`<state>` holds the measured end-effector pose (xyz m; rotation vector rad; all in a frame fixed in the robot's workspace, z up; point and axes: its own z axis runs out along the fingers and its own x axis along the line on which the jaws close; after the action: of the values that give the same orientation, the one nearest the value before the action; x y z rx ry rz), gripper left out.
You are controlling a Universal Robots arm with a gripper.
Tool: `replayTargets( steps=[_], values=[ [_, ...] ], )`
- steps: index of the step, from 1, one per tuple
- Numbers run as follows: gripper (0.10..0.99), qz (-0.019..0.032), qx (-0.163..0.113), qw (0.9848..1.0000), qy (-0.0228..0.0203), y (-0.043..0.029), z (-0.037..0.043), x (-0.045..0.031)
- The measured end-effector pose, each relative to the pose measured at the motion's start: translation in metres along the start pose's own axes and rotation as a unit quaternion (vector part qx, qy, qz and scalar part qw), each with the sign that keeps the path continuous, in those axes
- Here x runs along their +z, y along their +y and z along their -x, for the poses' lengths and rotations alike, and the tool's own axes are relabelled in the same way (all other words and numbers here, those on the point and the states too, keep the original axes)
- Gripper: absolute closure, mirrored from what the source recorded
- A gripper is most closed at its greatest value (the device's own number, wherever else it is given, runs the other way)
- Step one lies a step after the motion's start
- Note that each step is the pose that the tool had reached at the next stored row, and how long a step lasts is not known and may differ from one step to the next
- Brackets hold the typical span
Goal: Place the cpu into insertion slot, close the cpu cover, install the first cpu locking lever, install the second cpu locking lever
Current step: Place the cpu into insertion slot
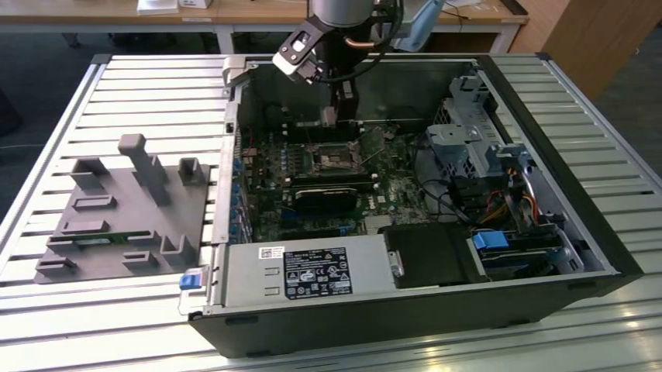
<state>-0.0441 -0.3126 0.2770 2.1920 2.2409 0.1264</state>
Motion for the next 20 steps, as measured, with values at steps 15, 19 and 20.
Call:
replayTargets(
  steps=[15,19,20],
  values=[
    [0.545,-0.0001,0.000,1.0000,-0.0064,-0.0001,0.0015,0.0021],
    [0.545,-0.0001,0.000,1.0000,-0.0064,-0.0004,0.0023,0.0052],
    [0.545,-0.0001,0.000,1.0000,-0.0064,-0.0004,0.0026,0.0060]
  ],
)
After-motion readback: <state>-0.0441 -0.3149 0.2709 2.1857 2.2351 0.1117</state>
